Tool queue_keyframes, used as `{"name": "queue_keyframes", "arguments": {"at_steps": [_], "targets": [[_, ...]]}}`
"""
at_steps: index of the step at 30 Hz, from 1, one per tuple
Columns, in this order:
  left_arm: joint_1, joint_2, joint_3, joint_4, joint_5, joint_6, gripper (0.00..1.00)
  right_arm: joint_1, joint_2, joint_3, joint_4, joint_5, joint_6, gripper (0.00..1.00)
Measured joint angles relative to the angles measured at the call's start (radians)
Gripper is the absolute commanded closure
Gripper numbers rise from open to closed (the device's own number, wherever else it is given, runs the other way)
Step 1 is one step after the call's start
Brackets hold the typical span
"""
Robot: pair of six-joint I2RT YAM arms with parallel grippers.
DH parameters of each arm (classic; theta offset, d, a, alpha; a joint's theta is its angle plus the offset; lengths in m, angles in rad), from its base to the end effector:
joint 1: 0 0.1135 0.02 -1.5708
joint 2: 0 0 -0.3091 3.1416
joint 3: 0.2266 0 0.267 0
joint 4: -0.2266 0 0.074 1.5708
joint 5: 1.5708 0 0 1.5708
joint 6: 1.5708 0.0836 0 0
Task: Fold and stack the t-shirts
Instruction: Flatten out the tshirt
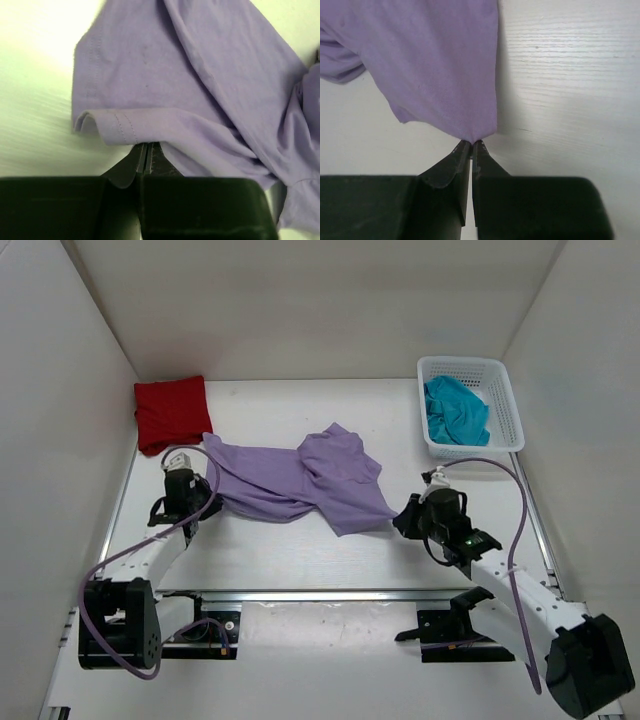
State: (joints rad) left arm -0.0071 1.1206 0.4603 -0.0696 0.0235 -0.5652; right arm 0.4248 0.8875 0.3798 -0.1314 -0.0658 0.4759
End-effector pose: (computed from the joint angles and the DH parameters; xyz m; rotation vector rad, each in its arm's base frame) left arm 0.2452 -0.0037 0.1745 -0.6277 2.2352 -0.3192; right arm 0.1870 0.0906 0.1852 0.0204 2.2683 0.5635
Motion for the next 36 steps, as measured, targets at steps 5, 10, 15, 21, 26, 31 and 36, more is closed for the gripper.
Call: {"name": "queue_keyframes", "arguments": {"at_steps": [5, 10, 15, 21, 26, 31, 36], "targets": [[0.043, 0.042, 0.047, -0.109, 0.138, 0.069, 1.00, -0.085, -0.023, -0.016, -0.011, -0.068, 0.003, 1.00], [0.181, -0.009, 0.050, -0.256, 0.214, 0.142, 1.00, -0.126, -0.011, -0.031, 0.013, -0.130, 0.010, 1.00], [0.190, -0.021, 0.108, -0.315, 0.255, 0.194, 0.69, -0.097, 0.034, -0.033, 0.021, -0.152, 0.018, 0.99], [0.232, -0.032, 0.072, -0.356, 0.285, 0.190, 0.28, -0.112, 0.024, -0.056, 0.027, -0.169, 0.021, 1.00], [0.220, -0.192, 0.064, -0.375, 0.207, 0.150, 0.82, -0.104, 0.029, -0.058, 0.037, -0.177, 0.022, 1.00], [0.145, -0.362, 0.030, -0.390, 0.121, 0.079, 0.91, -0.078, 0.042, -0.058, 0.043, -0.179, 0.022, 1.00], [0.109, -0.389, -0.043, -0.390, 0.112, 0.022, 0.81, -0.078, 0.046, -0.058, 0.062, -0.185, 0.022, 1.00]]}}
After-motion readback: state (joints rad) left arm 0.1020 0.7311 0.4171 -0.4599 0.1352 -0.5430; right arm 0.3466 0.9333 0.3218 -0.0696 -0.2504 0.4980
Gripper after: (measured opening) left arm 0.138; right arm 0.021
